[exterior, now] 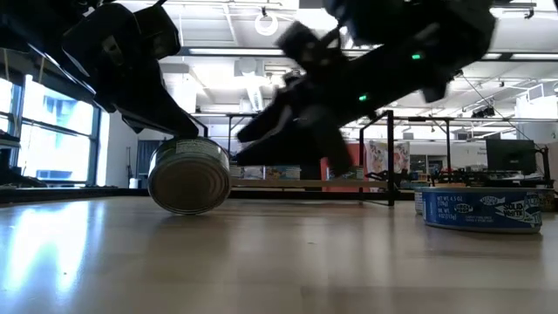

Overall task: Stack canned seafood by type on shelf
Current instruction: Put the green tuna can on the shelf aligned with the other green tuna can

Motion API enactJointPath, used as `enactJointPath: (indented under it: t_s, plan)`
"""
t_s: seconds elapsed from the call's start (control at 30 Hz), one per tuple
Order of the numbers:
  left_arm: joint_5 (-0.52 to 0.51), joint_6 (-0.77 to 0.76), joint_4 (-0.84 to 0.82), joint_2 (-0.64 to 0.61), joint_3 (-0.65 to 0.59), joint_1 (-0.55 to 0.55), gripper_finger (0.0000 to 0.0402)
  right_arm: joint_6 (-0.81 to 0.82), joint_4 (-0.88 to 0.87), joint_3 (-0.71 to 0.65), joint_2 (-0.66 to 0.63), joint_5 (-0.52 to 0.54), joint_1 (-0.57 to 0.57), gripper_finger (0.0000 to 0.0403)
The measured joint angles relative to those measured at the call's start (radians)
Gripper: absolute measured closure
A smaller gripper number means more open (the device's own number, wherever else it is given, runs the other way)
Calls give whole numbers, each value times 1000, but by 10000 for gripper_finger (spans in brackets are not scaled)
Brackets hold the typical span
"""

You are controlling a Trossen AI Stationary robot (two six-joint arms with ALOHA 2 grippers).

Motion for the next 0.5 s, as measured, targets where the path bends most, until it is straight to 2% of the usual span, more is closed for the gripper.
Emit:
enactJointPath:
  t_s: [0.1,0.27,0.33,0.47,0.5]
  plan:
    - [0,0,0,0,0,0,401,-47,-84,101,57,-49,-19,142]
    - [-4,7,7,0,0,0,401,-41,-257,238,110,-67,-30,160]
    - [-24,7,9,0,0,0,401,-3,-271,261,119,-57,-30,186]
    - [-71,21,15,-1,0,0,401,102,-256,249,119,-33,-30,283]
    - [-84,31,15,-1,1,0,401,136,-252,241,119,-17,-29,280]
